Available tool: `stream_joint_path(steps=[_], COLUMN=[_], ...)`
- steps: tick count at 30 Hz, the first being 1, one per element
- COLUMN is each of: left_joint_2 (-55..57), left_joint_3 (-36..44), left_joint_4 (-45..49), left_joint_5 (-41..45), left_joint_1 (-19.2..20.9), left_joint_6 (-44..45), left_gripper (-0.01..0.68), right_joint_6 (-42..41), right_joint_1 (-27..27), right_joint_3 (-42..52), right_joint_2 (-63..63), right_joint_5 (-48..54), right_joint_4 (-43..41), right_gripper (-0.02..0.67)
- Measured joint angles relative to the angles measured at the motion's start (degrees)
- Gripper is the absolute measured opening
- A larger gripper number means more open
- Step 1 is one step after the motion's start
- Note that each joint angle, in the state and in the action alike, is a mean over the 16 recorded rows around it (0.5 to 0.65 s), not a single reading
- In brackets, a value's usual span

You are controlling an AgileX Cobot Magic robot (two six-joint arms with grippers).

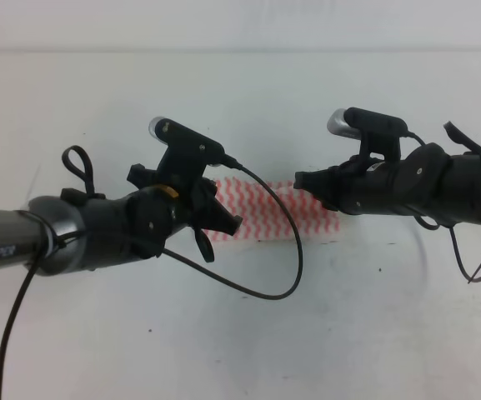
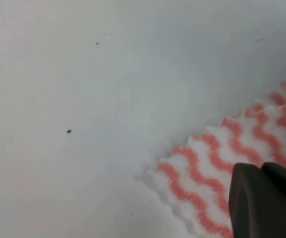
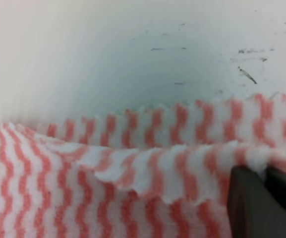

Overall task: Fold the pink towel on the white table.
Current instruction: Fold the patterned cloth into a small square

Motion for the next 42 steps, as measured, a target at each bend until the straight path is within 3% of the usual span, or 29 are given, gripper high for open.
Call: stream_joint_path(steps=[11,27,42], left_joint_2=[0.03,-0.19,-0.21], left_joint_3=[0.0,0.0,-2.47], left_joint_4=[-0.04,-7.53,-6.3], left_joint_5=[0.72,2.9,9.39], left_joint_1=[0.73,9.16,7.05], left_joint_6=[3.13,4.19,4.05], left_gripper=[-0.003,-0.004,-0.003], right_joint_6=[-0.01,-0.01,0.05], right_joint_1=[-0.02,-0.08,-0.21], right_joint_3=[0.01,0.01,-0.01], right_joint_2=[0.05,0.05,-0.08], right_joint_5=[0.0,0.01,-0.01], right_joint_4=[0.01,0.01,0.24], right_gripper=[-0.016,-0.016,-0.016])
